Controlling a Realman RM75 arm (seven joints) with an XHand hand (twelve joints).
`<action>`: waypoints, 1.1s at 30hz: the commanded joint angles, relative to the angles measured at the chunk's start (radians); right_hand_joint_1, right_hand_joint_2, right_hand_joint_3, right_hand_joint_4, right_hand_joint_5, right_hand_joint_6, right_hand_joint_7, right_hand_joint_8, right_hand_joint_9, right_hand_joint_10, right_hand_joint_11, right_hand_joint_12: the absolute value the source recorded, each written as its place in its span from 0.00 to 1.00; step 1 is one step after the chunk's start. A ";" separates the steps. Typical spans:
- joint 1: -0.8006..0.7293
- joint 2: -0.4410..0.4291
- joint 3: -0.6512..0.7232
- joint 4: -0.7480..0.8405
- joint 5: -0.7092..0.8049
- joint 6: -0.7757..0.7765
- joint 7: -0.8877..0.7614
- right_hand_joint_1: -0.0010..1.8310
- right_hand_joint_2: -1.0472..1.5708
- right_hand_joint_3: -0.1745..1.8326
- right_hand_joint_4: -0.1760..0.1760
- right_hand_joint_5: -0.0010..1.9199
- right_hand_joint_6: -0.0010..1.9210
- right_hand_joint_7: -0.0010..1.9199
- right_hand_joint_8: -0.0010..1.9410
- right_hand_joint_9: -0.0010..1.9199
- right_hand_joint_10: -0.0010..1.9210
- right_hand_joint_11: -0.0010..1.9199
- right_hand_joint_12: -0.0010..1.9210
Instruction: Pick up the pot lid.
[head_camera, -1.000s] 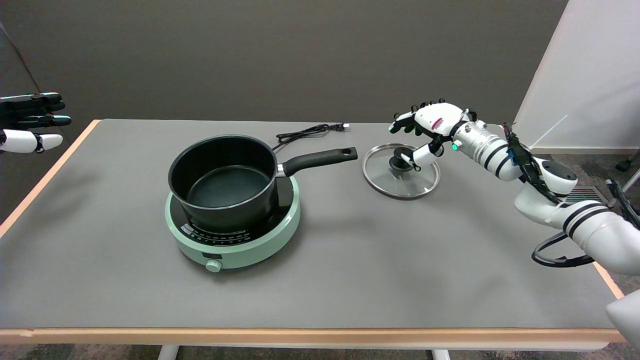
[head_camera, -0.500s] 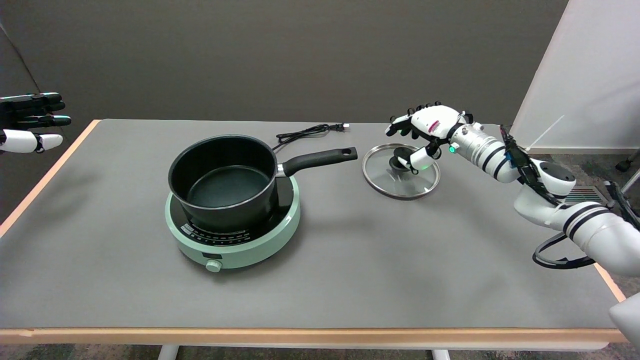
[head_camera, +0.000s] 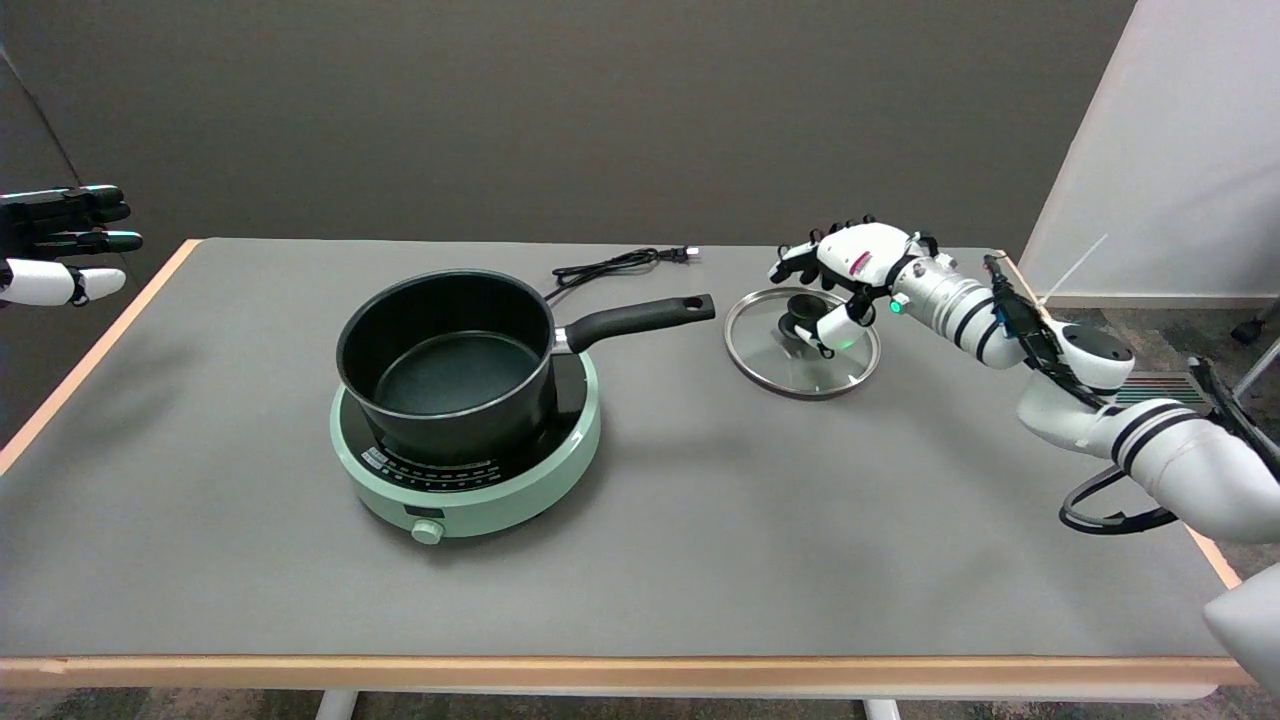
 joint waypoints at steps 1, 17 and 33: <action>0.036 -0.015 -0.028 -0.059 -0.017 -0.008 0.002 0.47 0.62 0.54 1.00 0.29 0.13 0.38 0.14 0.39 0.37 0.22 0.35; 0.036 -0.012 -0.028 -0.062 -0.017 -0.008 -0.001 0.47 0.63 0.53 1.00 0.31 0.16 0.38 0.14 0.39 0.36 0.23 0.35; 0.034 -0.006 -0.028 -0.066 -0.017 -0.008 0.003 0.48 0.63 0.53 1.00 0.34 0.22 0.41 0.16 0.40 0.40 0.23 0.36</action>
